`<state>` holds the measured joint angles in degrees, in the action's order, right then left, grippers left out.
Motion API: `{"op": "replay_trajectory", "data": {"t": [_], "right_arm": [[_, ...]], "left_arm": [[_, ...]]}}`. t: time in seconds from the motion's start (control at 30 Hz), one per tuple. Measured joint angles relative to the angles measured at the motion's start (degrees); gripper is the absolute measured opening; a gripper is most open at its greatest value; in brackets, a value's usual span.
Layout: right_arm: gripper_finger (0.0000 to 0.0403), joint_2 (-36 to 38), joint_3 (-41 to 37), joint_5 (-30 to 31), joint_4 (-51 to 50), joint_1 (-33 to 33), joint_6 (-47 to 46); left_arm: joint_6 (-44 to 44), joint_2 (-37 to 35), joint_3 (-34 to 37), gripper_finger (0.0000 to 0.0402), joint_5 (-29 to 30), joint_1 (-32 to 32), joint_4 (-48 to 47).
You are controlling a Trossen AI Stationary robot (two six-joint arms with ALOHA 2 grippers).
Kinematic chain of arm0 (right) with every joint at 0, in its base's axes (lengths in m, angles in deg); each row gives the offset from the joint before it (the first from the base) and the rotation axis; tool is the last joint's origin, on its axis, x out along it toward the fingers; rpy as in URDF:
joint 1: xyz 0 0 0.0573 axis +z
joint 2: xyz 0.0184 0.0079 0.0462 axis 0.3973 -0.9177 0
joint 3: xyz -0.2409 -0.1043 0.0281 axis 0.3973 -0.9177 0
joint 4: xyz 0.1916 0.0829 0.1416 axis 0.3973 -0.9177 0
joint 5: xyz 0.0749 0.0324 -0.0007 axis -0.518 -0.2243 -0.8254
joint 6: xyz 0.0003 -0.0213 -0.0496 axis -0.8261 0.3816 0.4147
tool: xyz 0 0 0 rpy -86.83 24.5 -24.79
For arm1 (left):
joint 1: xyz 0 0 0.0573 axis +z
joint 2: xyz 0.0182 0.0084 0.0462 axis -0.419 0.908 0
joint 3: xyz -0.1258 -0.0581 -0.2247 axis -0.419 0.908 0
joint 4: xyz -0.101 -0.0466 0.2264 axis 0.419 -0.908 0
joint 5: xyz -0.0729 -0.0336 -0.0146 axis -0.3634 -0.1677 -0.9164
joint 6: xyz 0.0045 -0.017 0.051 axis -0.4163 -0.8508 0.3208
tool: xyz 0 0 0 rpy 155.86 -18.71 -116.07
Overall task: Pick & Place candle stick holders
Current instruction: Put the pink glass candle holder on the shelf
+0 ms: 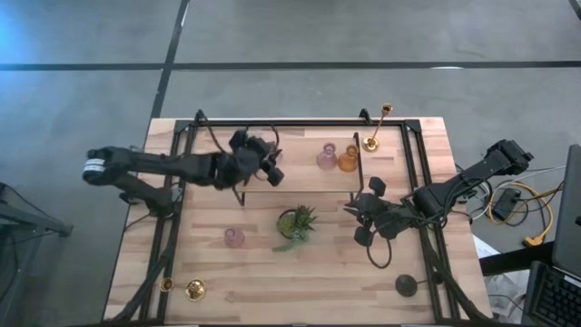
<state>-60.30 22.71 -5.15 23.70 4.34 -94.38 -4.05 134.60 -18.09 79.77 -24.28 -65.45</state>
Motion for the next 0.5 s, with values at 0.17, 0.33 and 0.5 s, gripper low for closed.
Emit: {"op": "replay_trajectory", "data": {"t": [0.17, 0.33, 0.5], "right_arm": [[0.0043, 0.0, -0.1, -0.1, 0.0, 0.0, 2.3], [0.0043, 0.0, -0.1, -1.4, 0.0, 0.0, 2.7], [0.0043, 0.0, -0.1, -3.1, 0.0, 0.0, 2.6]], "left_arm": [[-4.3, 3.8, -0.5, 0.0130, 10.2, -4.1, 0.0], [-8.9, 7.3, -0.5, 0.0130, 14.0, -4.1, -0.5], [-13.0, 8.6, -0.4, 0.0130, 17.5, -4.2, -0.5]]}}
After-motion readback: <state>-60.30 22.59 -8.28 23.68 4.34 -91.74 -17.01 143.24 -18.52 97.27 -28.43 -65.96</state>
